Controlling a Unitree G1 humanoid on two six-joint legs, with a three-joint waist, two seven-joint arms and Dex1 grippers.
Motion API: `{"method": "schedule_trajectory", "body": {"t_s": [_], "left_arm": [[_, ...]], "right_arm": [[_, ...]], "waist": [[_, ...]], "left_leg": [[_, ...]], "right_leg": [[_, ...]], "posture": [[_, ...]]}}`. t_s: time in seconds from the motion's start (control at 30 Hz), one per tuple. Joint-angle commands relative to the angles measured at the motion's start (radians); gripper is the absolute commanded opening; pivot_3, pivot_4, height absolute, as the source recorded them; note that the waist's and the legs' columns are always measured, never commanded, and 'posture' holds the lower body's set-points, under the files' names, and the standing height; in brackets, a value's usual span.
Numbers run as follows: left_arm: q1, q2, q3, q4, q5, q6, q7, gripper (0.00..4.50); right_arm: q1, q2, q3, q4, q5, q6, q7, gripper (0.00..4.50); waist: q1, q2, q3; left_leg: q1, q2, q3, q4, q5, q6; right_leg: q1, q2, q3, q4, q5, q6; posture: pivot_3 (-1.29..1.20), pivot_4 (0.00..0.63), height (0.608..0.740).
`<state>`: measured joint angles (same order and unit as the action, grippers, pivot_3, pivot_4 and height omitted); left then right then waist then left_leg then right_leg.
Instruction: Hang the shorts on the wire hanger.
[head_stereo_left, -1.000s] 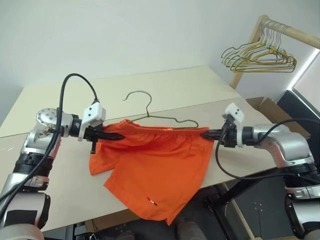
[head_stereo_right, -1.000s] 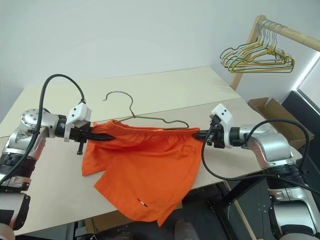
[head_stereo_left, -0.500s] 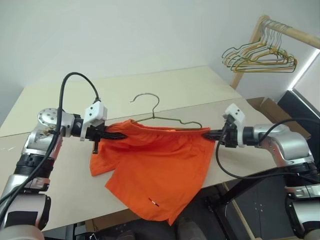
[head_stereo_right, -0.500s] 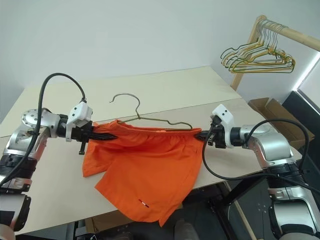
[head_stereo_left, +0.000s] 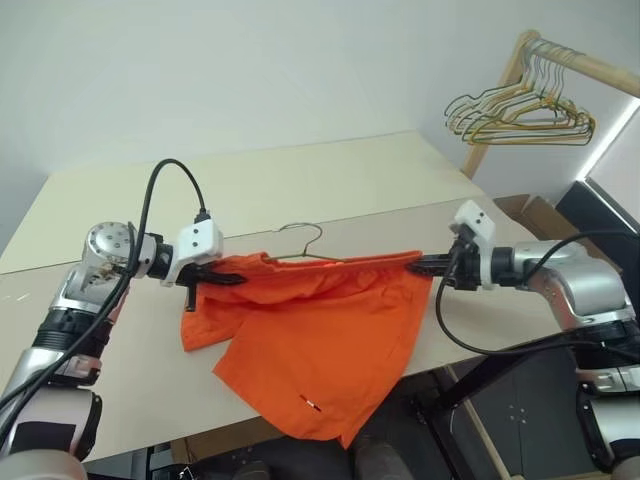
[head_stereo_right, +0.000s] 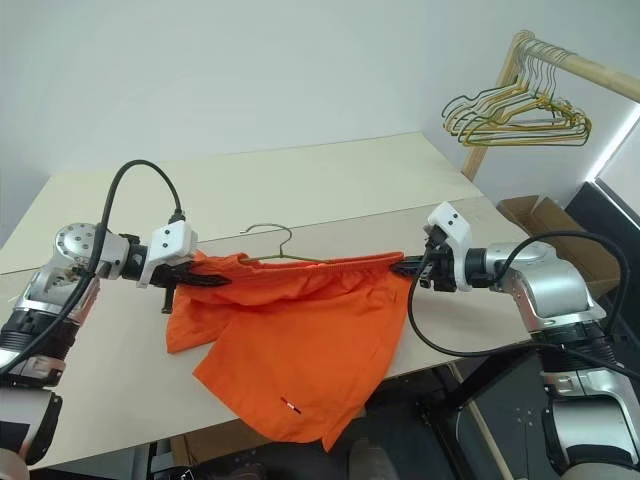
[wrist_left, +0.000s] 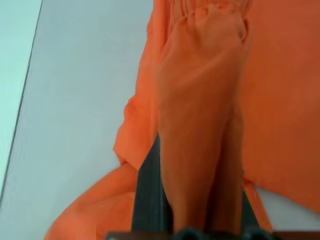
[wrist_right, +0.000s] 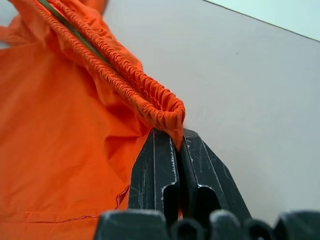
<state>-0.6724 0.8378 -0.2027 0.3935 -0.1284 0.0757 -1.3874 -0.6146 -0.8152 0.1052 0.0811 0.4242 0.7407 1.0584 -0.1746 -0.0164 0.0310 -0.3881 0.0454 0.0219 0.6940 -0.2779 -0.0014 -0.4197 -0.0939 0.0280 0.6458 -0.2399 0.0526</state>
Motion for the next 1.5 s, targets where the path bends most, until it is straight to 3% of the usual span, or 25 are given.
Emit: {"method": "schedule_trajectory", "body": {"t_s": [0.03,0.17,0.27,0.47,0.6,0.63,0.83,1.2,1.33,1.5], "left_arm": [[-0.033,0.014,0.006,0.050,0.033,0.013,-0.004,0.00],[-0.080,-0.033,-0.013,0.077,0.040,0.016,-0.005,0.00],[-0.115,-0.069,-0.019,0.100,0.049,0.021,-0.003,0.00],[-0.144,-0.091,-0.011,0.130,0.058,0.019,-0.017,0.00],[-0.139,-0.084,-0.008,0.129,0.058,0.013,-0.025,0.00],[-0.137,-0.083,-0.007,0.128,0.058,0.013,-0.026,0.00],[-0.139,-0.077,-0.009,0.122,0.060,0.011,-0.041,0.00],[-0.156,-0.080,-0.006,0.118,0.065,0.011,-0.060,0.00],[-0.151,-0.075,-0.003,0.110,0.063,0.013,-0.065,0.00],[-0.150,-0.070,0.000,0.107,0.062,0.013,-0.068,0.00]], "right_arm": [[-0.040,-0.053,-0.062,-0.081,0.004,0.018,-0.001,0.03],[-0.040,-0.025,-0.024,-0.191,0.023,0.022,0.008,0.03],[-0.023,-0.012,0.008,-0.251,0.022,0.014,0.020,0.76],[-0.009,-0.018,0.017,-0.238,-0.011,0.006,0.004,2.84],[-0.032,-0.045,-0.043,-0.207,-0.007,0.002,-0.005,4.32],[-0.044,-0.047,-0.059,-0.202,-0.004,-0.002,-0.010,4.46],[-0.164,0.034,-0.065,-0.237,0.038,0.024,-0.038,4.46],[-0.324,0.261,0.177,-0.111,-0.063,0.014,-0.037,4.46],[-0.345,0.296,0.199,-0.069,-0.087,-0.008,-0.025,3.59],[-0.358,0.318,0.211,-0.062,-0.096,-0.019,0.003,1.82]], "waist": [[-0.002,0.000,0.000],[-0.002,0.000,0.000],[-0.001,0.000,0.000],[-0.006,0.000,0.000],[-0.006,0.000,0.000],[-0.005,0.000,0.000],[-0.011,0.000,0.000],[-0.021,0.000,0.000],[-0.022,0.000,0.000],[-0.023,0.000,0.000]], "left_leg": [[0.000,0.000,0.000,0.000,0.000,0.000],[0.000,0.000,0.000,0.000,0.000,0.000],[-0.001,0.000,0.000,0.000,0.000,0.000],[0.000,0.000,0.000,0.000,0.000,0.000],[0.000,0.000,0.000,0.000,0.000,0.000],[-0.001,0.000,0.000,0.000,0.000,0.000],[0.000,0.001,0.000,0.000,0.000,0.000],[-0.001,0.000,-0.001,0.000,0.000,0.000],[-0.001,0.000,-0.001,0.000,0.000,0.000],[-0.001,0.000,-0.001,0.000,0.000,0.000]], "right_leg": [[0.000,0.000,0.000,0.000,0.000,0.000],[0.000,0.000,0.000,0.000,0.000,0.000],[0.000,0.000,0.000,0.000,0.000,0.000],[0.000,0.000,0.000,0.000,0.000,0.000],[0.000,0.000,0.000,0.000,0.000,0.000],[0.000,0.000,0.000,0.000,0.000,0.000],[-0.001,0.001,0.000,0.000,0.000,0.000],[-0.001,0.000,-0.001,0.002,0.000,0.000],[-0.001,0.000,-0.001,0.003,0.000,0.000],[-0.001,0.000,-0.001,0.003,0.000,0.000]], "posture": [[-0.16,0.000,0.740],[-0.17,0.000,0.740],[-0.18,0.000,0.740],[-0.18,0.000,0.740],[-0.17,0.000,0.740],[-0.17,0.000,0.740],[-0.17,0.000,0.740],[-0.16,0.000,0.740],[-0.15,0.000,0.740],[-0.15,0.000,0.740]]}}
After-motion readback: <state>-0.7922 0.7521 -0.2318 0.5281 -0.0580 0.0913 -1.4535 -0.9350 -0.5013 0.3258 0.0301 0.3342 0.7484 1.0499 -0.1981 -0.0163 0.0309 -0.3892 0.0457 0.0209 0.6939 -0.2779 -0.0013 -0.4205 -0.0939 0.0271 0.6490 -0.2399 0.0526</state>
